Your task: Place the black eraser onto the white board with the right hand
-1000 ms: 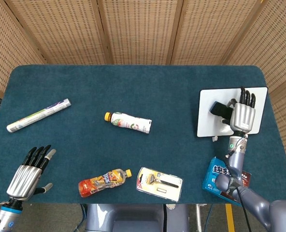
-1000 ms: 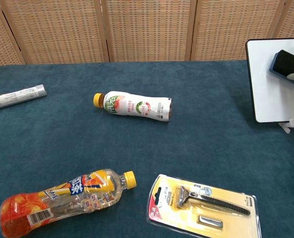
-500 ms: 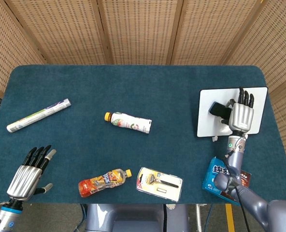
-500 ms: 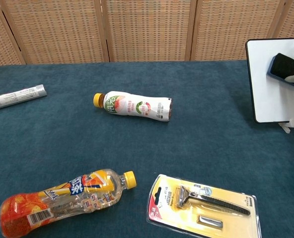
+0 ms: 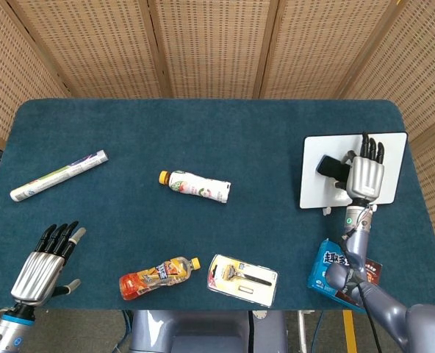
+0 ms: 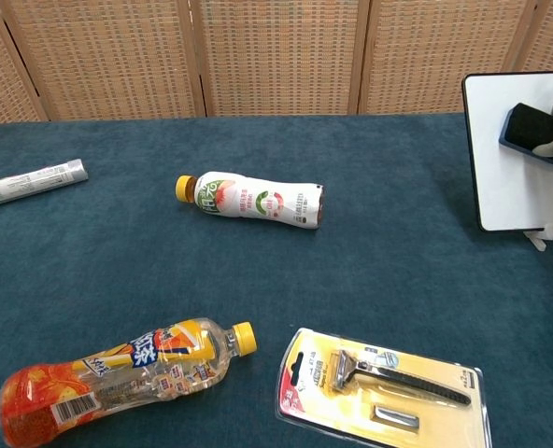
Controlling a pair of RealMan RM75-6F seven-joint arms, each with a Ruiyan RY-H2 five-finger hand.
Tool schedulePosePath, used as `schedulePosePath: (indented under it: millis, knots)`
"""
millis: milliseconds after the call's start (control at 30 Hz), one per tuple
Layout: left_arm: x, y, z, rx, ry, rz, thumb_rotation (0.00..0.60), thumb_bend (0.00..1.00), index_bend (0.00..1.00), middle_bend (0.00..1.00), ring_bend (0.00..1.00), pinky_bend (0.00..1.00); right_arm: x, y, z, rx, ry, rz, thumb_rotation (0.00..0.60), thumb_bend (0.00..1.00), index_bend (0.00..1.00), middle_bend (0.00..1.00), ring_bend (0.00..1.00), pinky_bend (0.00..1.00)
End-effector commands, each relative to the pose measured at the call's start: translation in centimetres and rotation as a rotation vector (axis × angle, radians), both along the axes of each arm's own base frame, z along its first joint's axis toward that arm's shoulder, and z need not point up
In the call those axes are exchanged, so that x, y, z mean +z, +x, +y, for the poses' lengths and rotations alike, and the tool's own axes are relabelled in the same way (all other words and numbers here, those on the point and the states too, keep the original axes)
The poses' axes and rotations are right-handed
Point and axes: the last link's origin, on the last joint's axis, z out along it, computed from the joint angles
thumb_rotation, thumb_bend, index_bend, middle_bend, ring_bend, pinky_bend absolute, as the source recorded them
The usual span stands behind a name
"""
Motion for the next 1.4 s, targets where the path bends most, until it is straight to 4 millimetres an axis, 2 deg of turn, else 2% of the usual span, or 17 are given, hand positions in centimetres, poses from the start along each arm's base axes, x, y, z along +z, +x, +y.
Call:
schedulePosePath:
  millis: [33,400,733,933,1167,1400]
  knots:
    - [0.0,0.0,0.0,0.0,0.0,0.001,0.6,0.13,0.0,0.0,0.0,0.0,0.0,0.0,0.0,-0.003,0.001,-0.005,0.6,0.0,0.51,0.01,0.0,0.0]
    - [0.0,0.0,0.0,-0.001,0.002,0.001,0.6,0.13,0.0,0.0,0.0,0.0,0.1,-0.2,0.1,-0.013,0.009,-0.009,0.6,0.0,0.36,0.0,0.0,0.0]
    - [0.0,0.0,0.0,0.002,0.003,0.004,0.6,0.13,0.0,0.0,0.0,0.0,0.2,-0.2,0.5,-0.005,-0.007,-0.019,0.6,0.0,0.04,0.0,0.0,0.0]
    - [0.1,0.0,0.0,0.003,0.007,0.001,0.6,0.13,0.0,0.0,0.0,0.0,0.8,-0.2,1.2,0.015,-0.038,-0.05,0.6,0.0,0.0,0.0,0.0,0.0]
    - [0.3,0.0,-0.2,0.002,0.01,-0.005,0.6,0.13,0.0,0.0,0.0,0.0,3.4,-0.9,4.2,0.084,-0.092,-0.117,0.6,0.0,0.0,0.0,0.0,0.0]
    - [0.7,-0.1,-0.3,0.001,0.024,-0.008,0.6,0.13,0.0,0.0,0.0,0.0,7.2,-1.5,9.7,0.149,-0.098,-0.169,0.6,0.0,0.06,0.0,0.0,0.0]
